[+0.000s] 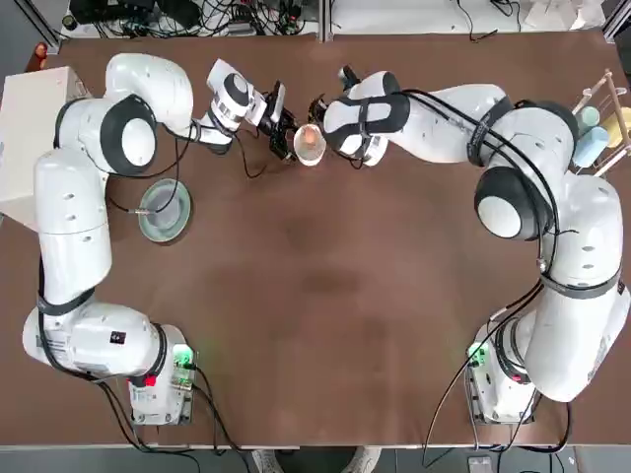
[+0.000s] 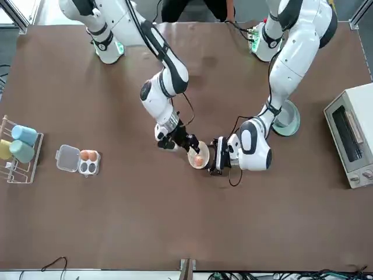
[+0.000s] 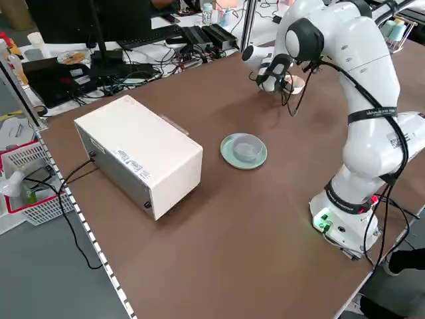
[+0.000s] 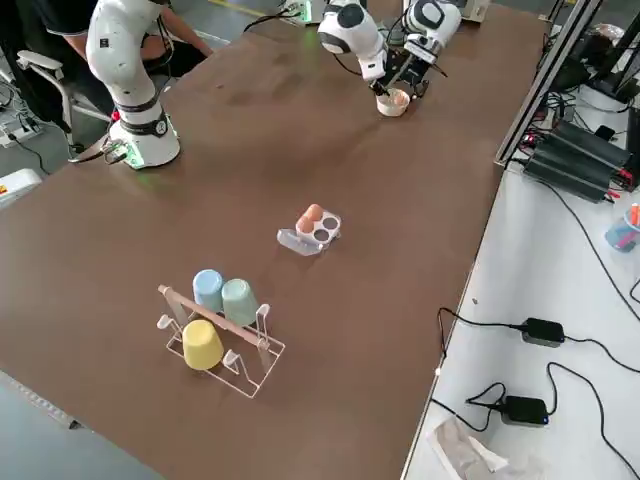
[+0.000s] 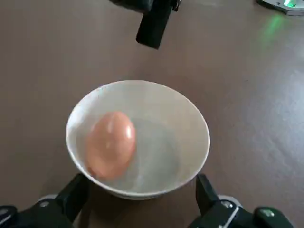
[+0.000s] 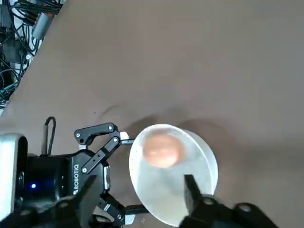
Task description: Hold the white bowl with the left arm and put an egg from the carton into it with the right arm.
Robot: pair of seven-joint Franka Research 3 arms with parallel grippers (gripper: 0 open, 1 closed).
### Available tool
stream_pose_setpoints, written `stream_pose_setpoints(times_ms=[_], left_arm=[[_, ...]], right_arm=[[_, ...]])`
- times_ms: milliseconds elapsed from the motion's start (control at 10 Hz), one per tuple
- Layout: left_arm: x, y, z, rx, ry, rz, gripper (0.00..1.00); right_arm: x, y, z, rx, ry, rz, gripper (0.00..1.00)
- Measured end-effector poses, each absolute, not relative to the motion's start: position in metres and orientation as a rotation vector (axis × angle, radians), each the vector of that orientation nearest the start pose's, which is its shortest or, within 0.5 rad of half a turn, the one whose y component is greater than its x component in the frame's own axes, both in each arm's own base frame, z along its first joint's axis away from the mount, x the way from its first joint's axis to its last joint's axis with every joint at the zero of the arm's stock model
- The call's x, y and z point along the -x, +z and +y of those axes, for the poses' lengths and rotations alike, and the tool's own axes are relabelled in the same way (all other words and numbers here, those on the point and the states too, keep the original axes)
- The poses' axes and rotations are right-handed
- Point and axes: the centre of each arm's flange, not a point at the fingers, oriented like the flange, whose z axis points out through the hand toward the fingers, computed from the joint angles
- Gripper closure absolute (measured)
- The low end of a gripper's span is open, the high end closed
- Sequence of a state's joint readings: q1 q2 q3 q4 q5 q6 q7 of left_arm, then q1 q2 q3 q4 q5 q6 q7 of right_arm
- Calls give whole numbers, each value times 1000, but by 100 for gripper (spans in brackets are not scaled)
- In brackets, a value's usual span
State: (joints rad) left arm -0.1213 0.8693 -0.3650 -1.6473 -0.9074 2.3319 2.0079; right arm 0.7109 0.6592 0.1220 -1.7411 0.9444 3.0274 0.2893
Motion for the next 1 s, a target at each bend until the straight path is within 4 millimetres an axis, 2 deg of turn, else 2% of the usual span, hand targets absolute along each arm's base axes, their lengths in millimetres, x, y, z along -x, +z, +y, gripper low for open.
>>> stream_pose_setpoints(times_ms=[100, 200, 300, 400, 500, 700, 900, 1000], left_arm=[[-597, 127, -304, -1566, 585, -1718, 0], [-598, 128, -302, -1569, 588, -1717, 0], [-600, 129, -300, -1574, 592, -1716, 0], [-602, 131, -295, -1581, 598, -1713, 0], [-605, 131, -286, -1594, 601, -1707, 0], [-608, 133, -263, -1606, 588, -1739, 0], [-620, 154, -225, -1627, 590, -1807, 0], [-629, 171, -201, -1625, 580, -1858, 0]], right_arm=[[-518, 247, 460, 2410, -283, 514, 5], [-523, 247, 454, 2409, -287, 526, 5], [-532, 243, 441, 2420, -278, 529, 5], [-545, 238, 421, 2452, -265, 472, 5], [-564, 238, 386, 2491, -266, 359, 5], [-597, 248, 295, 2578, -276, 116, 5], [-615, 278, 219, 2690, -185, -88, 5], [-618, 297, 191, 2740, -148, -173, 5]])
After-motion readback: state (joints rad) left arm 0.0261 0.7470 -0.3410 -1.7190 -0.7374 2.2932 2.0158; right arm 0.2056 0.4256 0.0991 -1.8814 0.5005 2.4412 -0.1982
